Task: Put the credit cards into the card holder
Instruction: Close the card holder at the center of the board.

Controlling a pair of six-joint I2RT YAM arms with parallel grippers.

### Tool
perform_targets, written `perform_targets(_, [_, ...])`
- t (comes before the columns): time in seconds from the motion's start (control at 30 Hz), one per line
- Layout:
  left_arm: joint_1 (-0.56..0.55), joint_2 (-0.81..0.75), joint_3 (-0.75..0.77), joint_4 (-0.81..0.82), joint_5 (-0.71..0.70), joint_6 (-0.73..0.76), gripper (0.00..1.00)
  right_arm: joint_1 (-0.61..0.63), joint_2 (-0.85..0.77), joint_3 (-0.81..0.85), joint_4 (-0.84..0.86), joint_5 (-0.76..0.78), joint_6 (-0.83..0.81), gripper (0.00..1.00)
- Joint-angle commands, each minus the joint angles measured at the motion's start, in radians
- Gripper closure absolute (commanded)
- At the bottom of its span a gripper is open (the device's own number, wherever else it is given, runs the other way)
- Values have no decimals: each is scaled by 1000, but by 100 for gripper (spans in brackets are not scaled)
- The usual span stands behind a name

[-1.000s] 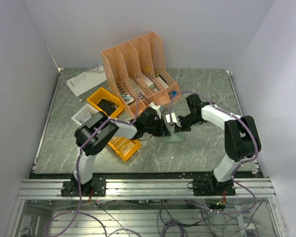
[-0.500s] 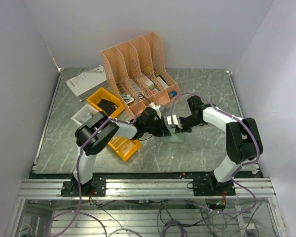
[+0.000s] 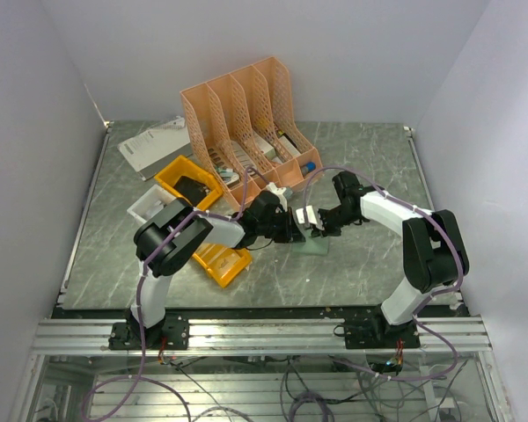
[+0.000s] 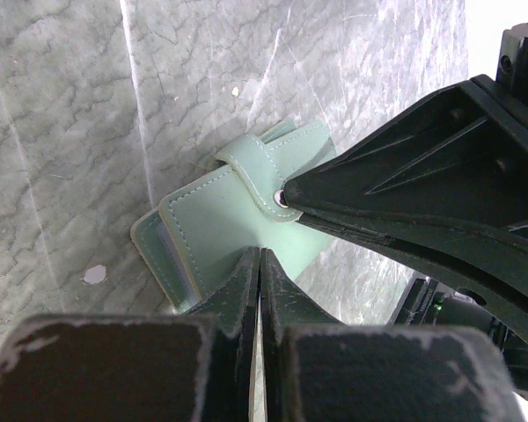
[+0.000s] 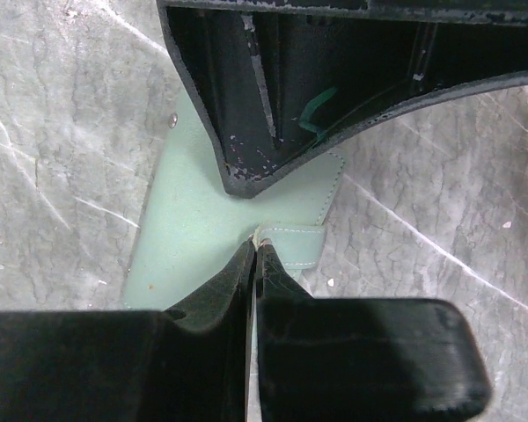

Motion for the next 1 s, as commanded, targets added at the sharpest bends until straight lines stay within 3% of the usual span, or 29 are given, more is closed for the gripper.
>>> perform_targets(0.0, [10,45,-11,-34,-31,19,93,14,-3,-28,-81,4,-22,100])
perform_targets(0.97, [10,61,-12,-11,-12,2,93,171,-15,-238,-112,241,-96,100])
